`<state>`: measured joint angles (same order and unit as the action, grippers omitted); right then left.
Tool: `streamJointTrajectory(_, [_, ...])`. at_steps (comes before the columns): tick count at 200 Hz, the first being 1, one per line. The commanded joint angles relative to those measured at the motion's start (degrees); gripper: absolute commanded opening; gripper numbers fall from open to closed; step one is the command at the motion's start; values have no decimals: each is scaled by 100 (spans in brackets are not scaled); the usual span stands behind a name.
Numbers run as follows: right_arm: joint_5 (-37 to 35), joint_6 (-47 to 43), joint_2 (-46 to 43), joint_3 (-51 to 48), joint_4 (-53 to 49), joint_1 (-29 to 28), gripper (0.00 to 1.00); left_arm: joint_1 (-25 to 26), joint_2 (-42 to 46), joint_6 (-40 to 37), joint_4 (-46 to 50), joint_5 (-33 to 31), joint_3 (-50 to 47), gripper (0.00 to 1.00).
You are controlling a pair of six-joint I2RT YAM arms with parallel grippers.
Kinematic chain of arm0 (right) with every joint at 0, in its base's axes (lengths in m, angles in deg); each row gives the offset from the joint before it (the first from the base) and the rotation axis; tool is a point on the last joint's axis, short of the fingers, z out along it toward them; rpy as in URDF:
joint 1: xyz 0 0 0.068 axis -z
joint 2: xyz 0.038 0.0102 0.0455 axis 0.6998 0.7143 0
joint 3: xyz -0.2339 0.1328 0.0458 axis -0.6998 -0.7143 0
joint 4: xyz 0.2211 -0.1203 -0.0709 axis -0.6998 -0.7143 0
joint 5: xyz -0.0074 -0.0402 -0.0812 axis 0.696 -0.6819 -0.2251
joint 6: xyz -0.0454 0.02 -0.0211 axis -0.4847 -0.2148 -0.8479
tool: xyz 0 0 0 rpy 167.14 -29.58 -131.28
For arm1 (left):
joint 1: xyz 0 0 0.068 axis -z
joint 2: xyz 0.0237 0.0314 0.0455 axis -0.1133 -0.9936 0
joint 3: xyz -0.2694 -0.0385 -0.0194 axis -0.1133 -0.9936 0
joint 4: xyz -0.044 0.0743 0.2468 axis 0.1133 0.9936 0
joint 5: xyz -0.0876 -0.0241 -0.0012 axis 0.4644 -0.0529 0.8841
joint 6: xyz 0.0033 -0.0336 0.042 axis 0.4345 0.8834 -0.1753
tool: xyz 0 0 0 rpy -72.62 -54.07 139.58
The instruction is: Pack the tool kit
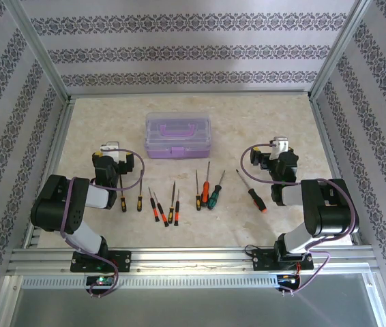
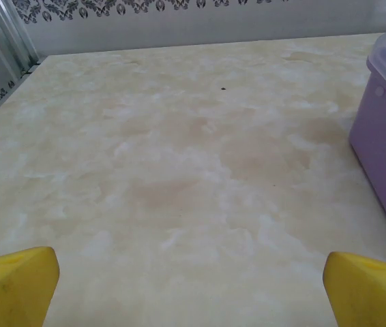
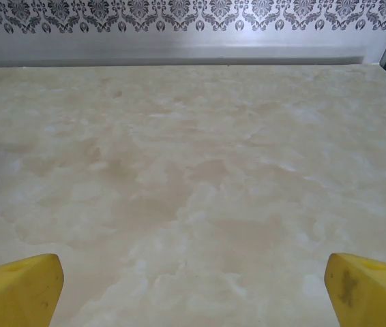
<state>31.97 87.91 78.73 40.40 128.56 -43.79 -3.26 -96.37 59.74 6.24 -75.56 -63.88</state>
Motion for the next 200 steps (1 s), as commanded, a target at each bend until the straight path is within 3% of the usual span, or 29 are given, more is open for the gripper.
streamJointTrajectory(1, [86,84,-37,97,61,-1,98,-78,92,-19,-45,230,21,99])
streamJointTrajectory(200, [113,101,-29,89,79,17,98,-83,92,13,93,214,93,99])
